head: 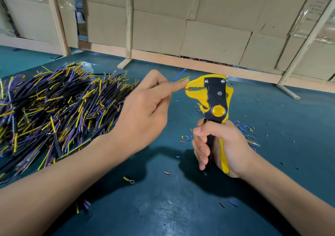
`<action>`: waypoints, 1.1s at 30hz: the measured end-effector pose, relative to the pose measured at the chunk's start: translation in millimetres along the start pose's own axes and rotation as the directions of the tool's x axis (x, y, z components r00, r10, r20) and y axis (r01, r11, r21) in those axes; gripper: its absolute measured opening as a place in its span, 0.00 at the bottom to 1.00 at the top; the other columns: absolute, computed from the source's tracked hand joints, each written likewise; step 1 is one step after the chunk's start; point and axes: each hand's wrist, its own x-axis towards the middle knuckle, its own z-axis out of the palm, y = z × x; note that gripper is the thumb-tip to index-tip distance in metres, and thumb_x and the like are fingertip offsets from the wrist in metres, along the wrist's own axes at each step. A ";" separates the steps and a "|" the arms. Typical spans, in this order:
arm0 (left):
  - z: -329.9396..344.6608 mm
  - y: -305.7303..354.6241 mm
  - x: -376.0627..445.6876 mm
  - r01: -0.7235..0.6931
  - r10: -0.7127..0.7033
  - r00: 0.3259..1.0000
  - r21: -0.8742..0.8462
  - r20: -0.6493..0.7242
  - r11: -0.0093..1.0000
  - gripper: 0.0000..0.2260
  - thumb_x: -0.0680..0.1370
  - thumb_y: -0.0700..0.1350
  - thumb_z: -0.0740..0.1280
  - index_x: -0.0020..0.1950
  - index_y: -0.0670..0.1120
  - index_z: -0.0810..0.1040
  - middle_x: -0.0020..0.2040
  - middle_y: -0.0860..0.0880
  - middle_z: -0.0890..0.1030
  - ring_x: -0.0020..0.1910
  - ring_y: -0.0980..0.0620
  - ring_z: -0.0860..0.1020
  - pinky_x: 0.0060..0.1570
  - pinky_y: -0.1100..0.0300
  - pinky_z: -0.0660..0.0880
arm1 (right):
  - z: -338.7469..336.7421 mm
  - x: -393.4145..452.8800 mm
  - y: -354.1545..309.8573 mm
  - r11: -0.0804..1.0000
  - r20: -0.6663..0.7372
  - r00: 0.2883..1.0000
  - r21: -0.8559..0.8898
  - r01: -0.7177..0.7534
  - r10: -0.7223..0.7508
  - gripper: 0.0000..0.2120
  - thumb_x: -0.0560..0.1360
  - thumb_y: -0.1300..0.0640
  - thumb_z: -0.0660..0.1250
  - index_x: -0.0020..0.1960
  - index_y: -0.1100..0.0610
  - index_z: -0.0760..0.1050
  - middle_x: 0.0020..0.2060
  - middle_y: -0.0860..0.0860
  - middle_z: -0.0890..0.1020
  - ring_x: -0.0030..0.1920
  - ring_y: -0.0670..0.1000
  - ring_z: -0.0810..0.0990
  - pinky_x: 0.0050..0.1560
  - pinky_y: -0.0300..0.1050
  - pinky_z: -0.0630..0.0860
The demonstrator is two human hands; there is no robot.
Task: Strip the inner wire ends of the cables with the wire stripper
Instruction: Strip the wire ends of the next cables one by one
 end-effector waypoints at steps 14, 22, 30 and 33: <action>0.0 -3.4 -1.0 0.148 -0.148 0.988 -0.010 -0.043 0.989 0.13 0.79 0.43 0.62 0.63 0.53 0.75 0.39 0.55 0.73 0.35 0.51 0.72 0.39 0.57 0.68 | -8.1 1.8 -0.5 0.995 0.149 0.989 0.096 0.001 -0.015 0.07 0.69 0.59 0.69 0.37 0.62 0.75 0.30 0.60 0.74 0.29 0.60 0.75 0.36 0.59 0.78; -0.7 -3.1 -1.1 0.158 -0.157 0.985 0.010 -0.071 0.987 0.10 0.80 0.46 0.62 0.60 0.53 0.76 0.39 0.55 0.74 0.33 0.50 0.71 0.37 0.56 0.68 | -7.0 0.2 -4.3 0.996 0.217 0.975 0.092 0.016 -0.036 0.07 0.71 0.60 0.69 0.40 0.63 0.73 0.32 0.61 0.75 0.31 0.60 0.77 0.38 0.60 0.79; -2.4 -2.8 0.1 0.131 -0.111 0.986 0.157 -0.127 0.979 0.07 0.82 0.52 0.62 0.57 0.55 0.77 0.43 0.58 0.78 0.44 0.52 0.74 0.45 0.48 0.73 | -8.5 -0.6 -7.7 0.996 0.207 0.978 0.091 0.007 -0.026 0.06 0.71 0.61 0.68 0.40 0.63 0.73 0.32 0.61 0.76 0.32 0.61 0.77 0.39 0.61 0.79; -2.5 -5.4 0.5 0.074 -0.051 0.991 0.188 -0.124 0.979 0.07 0.83 0.48 0.62 0.58 0.52 0.77 0.46 0.56 0.79 0.46 0.49 0.73 0.46 0.49 0.71 | -8.3 -1.0 -7.4 0.997 0.224 0.974 0.083 0.003 -0.022 0.06 0.72 0.61 0.69 0.41 0.63 0.74 0.33 0.61 0.76 0.32 0.61 0.77 0.40 0.61 0.79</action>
